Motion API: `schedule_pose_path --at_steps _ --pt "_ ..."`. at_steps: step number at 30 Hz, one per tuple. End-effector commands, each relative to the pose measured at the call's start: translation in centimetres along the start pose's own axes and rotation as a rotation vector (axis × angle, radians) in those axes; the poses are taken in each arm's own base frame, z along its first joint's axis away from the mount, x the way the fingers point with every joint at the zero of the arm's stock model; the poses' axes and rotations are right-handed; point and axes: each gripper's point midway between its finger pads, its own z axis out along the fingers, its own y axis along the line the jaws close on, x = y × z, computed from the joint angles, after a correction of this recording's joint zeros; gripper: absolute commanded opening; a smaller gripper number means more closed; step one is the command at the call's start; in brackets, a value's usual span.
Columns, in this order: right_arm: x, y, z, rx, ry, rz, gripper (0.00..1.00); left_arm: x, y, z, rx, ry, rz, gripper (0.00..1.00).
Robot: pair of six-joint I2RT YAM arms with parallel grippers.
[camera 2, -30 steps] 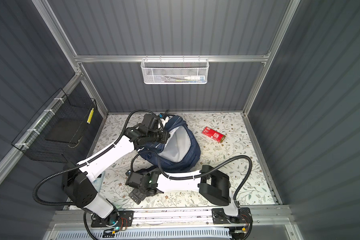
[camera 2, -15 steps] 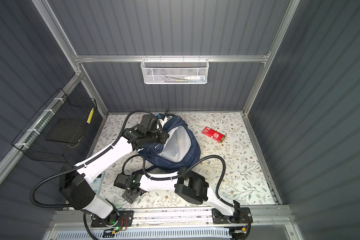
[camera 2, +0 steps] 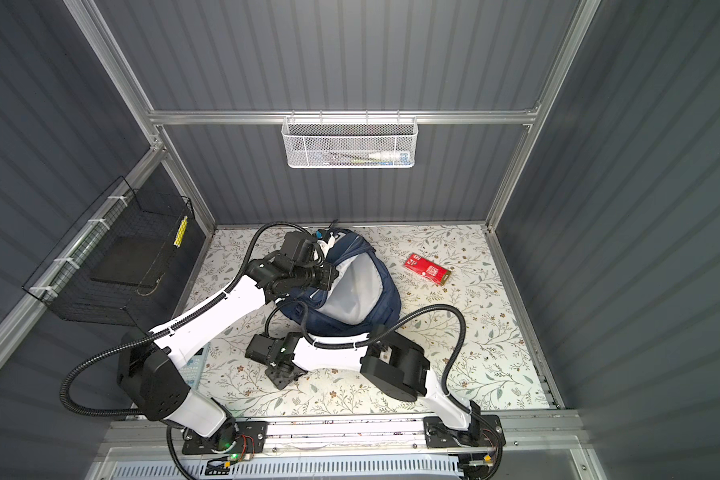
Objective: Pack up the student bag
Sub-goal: 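Place the clear compass case into the open backpack with the right gripper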
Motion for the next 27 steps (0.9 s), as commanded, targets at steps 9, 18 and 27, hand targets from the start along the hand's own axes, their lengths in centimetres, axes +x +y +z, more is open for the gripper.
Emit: schedule_pose_path --at_steps 9,18,27 --pt "3.7 -9.4 -11.7 0.067 -0.174 0.248 0.42 -0.9 1.1 -1.3 -0.057 -0.008 -0.001 0.00" --pt "-0.9 -21.5 -12.0 0.105 -0.291 0.473 0.47 -1.8 -1.2 -2.9 0.057 -0.039 -0.051 0.00" --pt "-9.9 -25.3 -10.0 0.074 -0.361 0.614 0.72 -2.2 -2.7 -3.7 0.139 -0.044 -0.089 0.00"
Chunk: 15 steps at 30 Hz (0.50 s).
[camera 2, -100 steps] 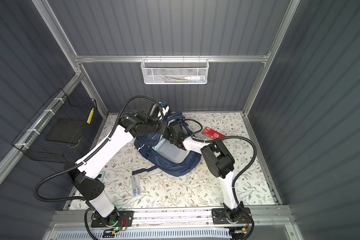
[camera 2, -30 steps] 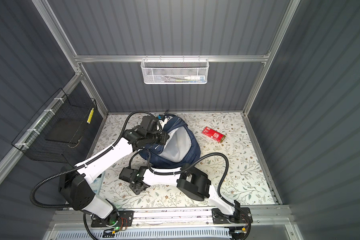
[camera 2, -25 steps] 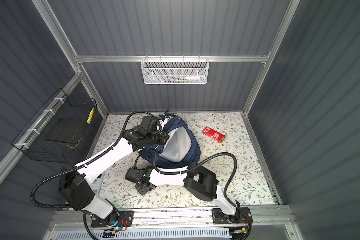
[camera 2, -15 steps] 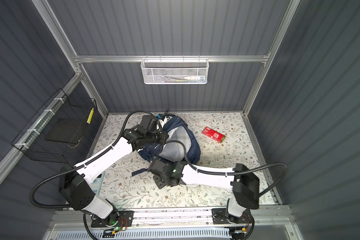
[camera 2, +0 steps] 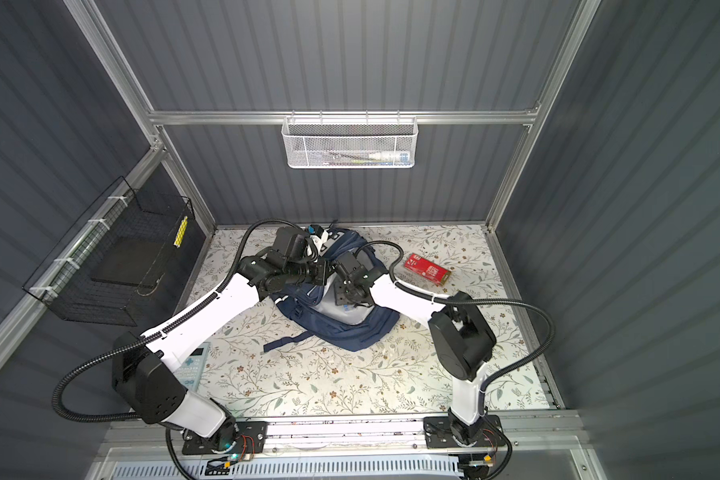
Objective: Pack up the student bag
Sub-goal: 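Place the clear compass case into the open backpack with the right gripper, then grasp the red packet with the right gripper while the left reaches toward it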
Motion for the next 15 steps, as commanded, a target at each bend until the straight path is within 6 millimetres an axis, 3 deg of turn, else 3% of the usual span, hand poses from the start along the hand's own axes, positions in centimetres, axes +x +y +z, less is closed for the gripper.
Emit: schedule_pose_path --at_steps 1,4,8,11,13,15 --pt "-3.1 2.9 -1.8 -0.110 -0.067 0.030 0.75 -0.5 -2.5 -1.6 0.104 -0.010 -0.025 0.00" --pt "-3.3 2.5 -4.4 -0.144 -0.139 0.044 0.79 0.8 -1.8 -0.6 0.088 0.019 -0.035 0.00" --pt "-2.0 -0.5 -9.2 -0.153 -0.238 0.000 0.80 1.9 -1.2 0.7 0.085 0.037 -0.044 0.00" --pt "-1.4 -4.4 -12.3 -0.109 -0.287 -0.061 0.81 2.6 -1.3 1.5 0.099 0.063 -0.047 0.00" --pt "-1.7 -8.6 -13.1 -0.018 -0.321 -0.059 0.87 2.9 -1.3 2.0 0.109 0.070 -0.048 0.00" --pt "-2.3 -13.5 -12.6 0.063 -0.324 0.004 0.92 3.2 -1.3 2.5 0.112 0.078 -0.050 0.00"
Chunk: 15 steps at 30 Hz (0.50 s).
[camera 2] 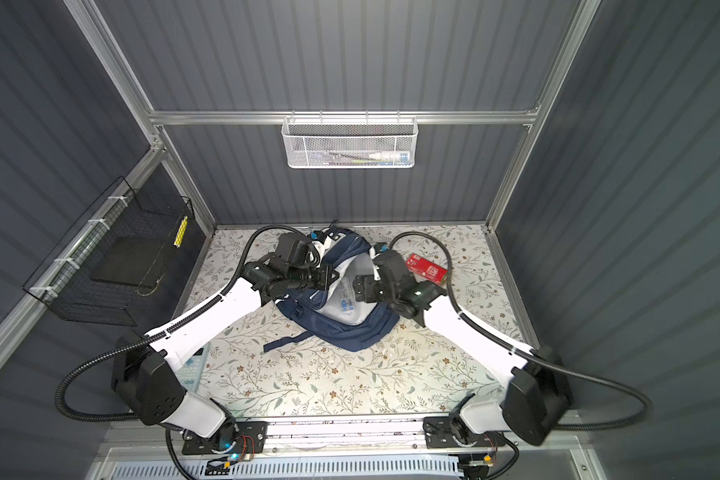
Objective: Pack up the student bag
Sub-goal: 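Grasp the red packet with the right gripper while the left reaches toward it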
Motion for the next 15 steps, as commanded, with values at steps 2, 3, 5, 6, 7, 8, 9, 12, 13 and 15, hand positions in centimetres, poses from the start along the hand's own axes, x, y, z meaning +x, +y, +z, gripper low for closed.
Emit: schedule_pose_path --at_steps 2,3,5,6,7,8,9,12,13,15 --pt "0.4 -10.7 2.3 0.203 0.053 0.061 0.97 1.5 -0.3 1.6 0.038 0.055 -0.031 0.00" --pt "0.2 -13.4 3.0 0.243 0.076 0.120 0.97 1.8 -0.1 2.0 0.033 0.065 -0.034 0.00" --pt "-0.1 -17.0 4.8 0.270 0.127 0.198 0.98 1.8 0.1 2.4 0.025 0.067 -0.031 0.00" --pt "-0.5 -18.7 5.7 0.294 0.138 0.221 0.98 1.6 0.0 2.3 0.016 0.065 -0.021 0.00" --pt "-0.6 -20.3 6.5 0.317 0.152 0.240 0.99 1.4 0.0 2.2 0.001 0.063 -0.008 0.00" --pt "-0.8 -21.5 7.3 0.327 0.166 0.260 0.99 1.3 0.0 2.1 -0.012 0.064 0.002 0.00" --pt "-0.8 -22.7 8.2 0.335 0.184 0.276 0.99 1.1 -0.1 2.0 -0.022 0.064 0.012 0.00" --pt "-1.1 -25.5 10.2 0.376 0.228 0.258 0.98 0.7 -0.7 1.7 -0.013 0.057 0.021 0.00" --pt "-1.2 -26.1 10.7 0.385 0.234 0.239 0.98 0.8 -0.9 1.7 -0.007 0.059 0.020 0.00" --pt "-1.3 -27.2 12.1 0.373 0.267 0.230 0.98 1.3 -1.3 1.8 0.000 0.076 0.022 0.03"
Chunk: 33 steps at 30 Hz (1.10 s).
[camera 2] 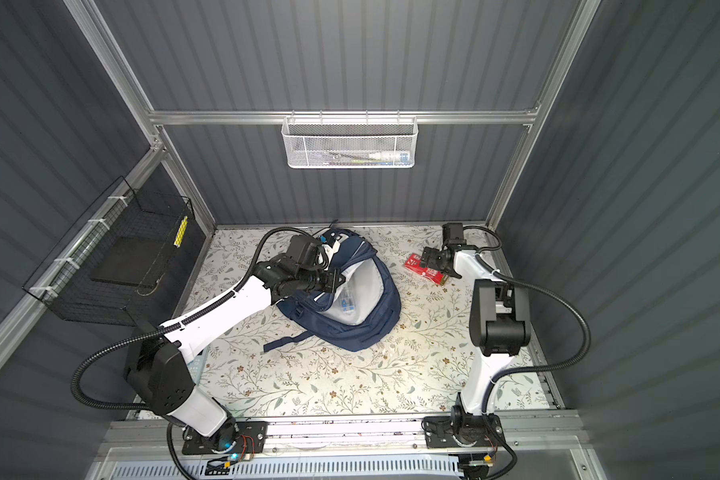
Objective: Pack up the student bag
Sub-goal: 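Grasp the red packet with the right gripper while the left reaches toward it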
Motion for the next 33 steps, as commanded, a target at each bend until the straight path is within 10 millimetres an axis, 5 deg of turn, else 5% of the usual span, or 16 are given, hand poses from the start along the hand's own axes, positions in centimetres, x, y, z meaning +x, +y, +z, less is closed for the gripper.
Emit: schedule_pose_path --at_steps 1,4,12,19,26,33 --pt "-1.2 0.0 0.8 -0.017 0.051 -0.060 0.97 -0.1 -1.2 -0.3 0.013 0.022 0.011 0.09" --pt "-1.3 0.0 2.7 -0.043 0.133 -0.079 0.95 -0.5 -2.0 -0.4 0.011 0.021 0.021 0.26" --pt "1.8 -0.2 5.8 -0.077 0.347 -0.033 0.89 -2.5 -5.5 0.5 0.028 -0.002 0.081 0.42" --pt "4.3 -0.1 4.3 -0.084 0.420 -0.042 0.87 -4.3 -9.8 3.2 0.159 0.005 0.112 0.46" --pt "8.8 0.0 1.6 -0.098 0.483 -0.016 0.84 -6.7 -13.1 10.1 0.299 -0.023 0.131 0.50" --pt "7.5 -0.4 -0.2 -0.113 0.381 0.061 0.82 -7.1 -11.5 19.2 0.255 -0.033 0.117 0.53"
